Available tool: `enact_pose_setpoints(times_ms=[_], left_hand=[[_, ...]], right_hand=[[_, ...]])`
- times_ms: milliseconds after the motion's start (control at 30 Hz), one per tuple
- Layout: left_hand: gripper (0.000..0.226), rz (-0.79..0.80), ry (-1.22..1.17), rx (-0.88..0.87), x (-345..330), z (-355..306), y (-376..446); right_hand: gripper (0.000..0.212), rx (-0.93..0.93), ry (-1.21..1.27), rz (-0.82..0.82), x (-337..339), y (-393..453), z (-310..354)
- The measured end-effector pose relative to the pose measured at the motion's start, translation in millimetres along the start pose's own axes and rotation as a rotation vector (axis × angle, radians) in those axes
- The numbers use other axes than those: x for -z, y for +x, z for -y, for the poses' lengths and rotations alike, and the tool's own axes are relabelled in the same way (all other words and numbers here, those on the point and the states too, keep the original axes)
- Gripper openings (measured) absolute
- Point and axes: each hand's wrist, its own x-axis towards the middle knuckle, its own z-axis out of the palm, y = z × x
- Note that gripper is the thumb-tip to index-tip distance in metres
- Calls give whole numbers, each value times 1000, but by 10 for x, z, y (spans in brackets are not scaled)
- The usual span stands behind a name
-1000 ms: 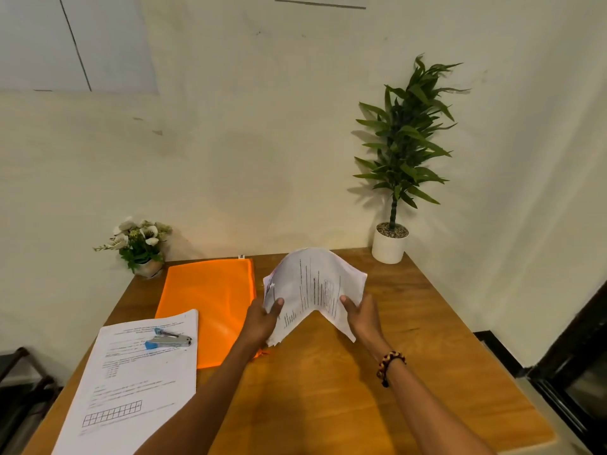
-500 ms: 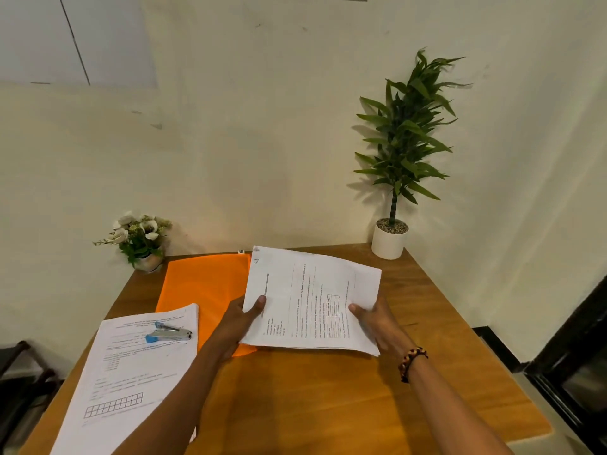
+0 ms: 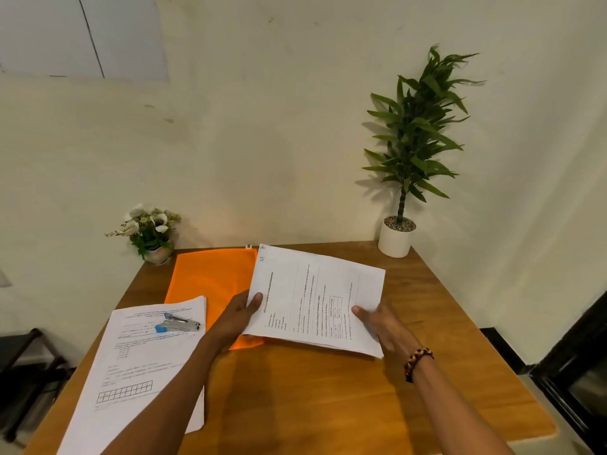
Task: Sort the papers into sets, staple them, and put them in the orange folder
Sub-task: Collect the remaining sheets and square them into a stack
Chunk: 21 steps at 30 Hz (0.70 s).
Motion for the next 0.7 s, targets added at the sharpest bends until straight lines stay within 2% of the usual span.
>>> enact_pose_setpoints(times_ms=[133, 267, 400, 567, 700], left_hand=[[30, -204, -132, 50, 44, 54, -62], [48, -168, -132, 65, 68, 138, -143], [55, -334, -231, -6, -100, 199, -237], [41, -478, -641, -35, -185, 174, -359], [43, -632, -692, 10, 46, 218, -407]], right_hand=[[38, 1, 59, -50, -58, 7, -46], [38, -7, 101, -118, -156, 2, -101], [31, -23, 151, -154, -398, 7, -200], [30, -33, 217, -107, -878, -50, -266], [38, -19, 296, -1, -1244, -153, -278]])
